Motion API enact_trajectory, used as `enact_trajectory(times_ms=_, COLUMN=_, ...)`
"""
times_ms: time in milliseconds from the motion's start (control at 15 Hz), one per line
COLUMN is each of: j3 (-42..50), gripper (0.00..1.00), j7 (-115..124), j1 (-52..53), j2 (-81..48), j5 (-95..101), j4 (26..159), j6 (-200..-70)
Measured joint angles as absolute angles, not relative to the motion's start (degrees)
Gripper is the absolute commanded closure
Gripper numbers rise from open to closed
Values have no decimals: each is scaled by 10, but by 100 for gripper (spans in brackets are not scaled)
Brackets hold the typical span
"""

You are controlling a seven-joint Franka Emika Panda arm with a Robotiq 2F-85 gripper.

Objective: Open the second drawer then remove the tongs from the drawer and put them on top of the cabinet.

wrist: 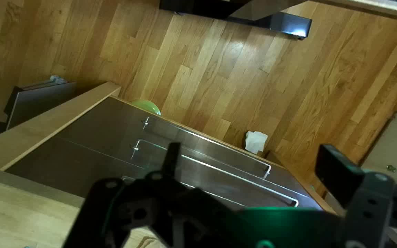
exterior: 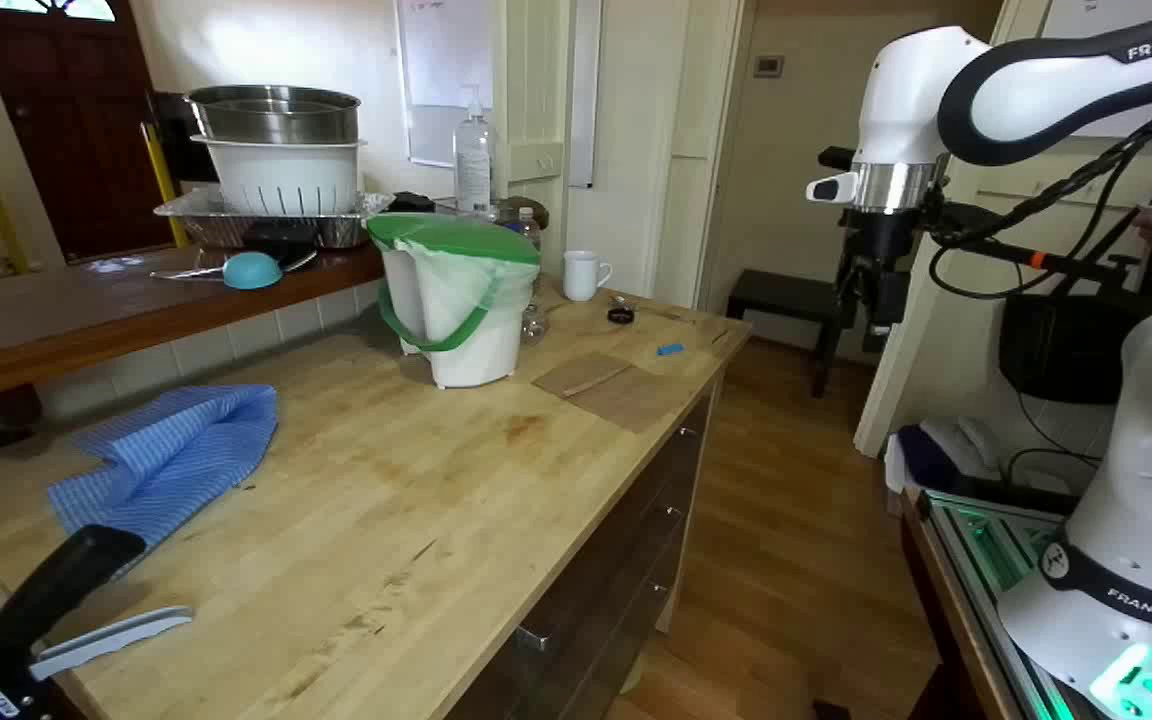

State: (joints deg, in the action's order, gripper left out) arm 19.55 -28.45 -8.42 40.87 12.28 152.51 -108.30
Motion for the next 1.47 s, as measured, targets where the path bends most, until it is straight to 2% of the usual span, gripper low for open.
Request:
enact_trajectory(times_ms=800, j3=187, gripper=0, j7=-340, j1=-64, j2=391, j5=136, j4=1556, j6=-1091)
enact_trajectory(times_ms=1133, j3=168, gripper=0, j7=-409, j1=-33, j2=326, j5=167, j4=1590, j6=-1166)
enact_trajectory(times_ms=1467, j3=90, gripper=0, j7=-423, j1=12, j2=251, j5=175, j4=1589, j6=-1251)
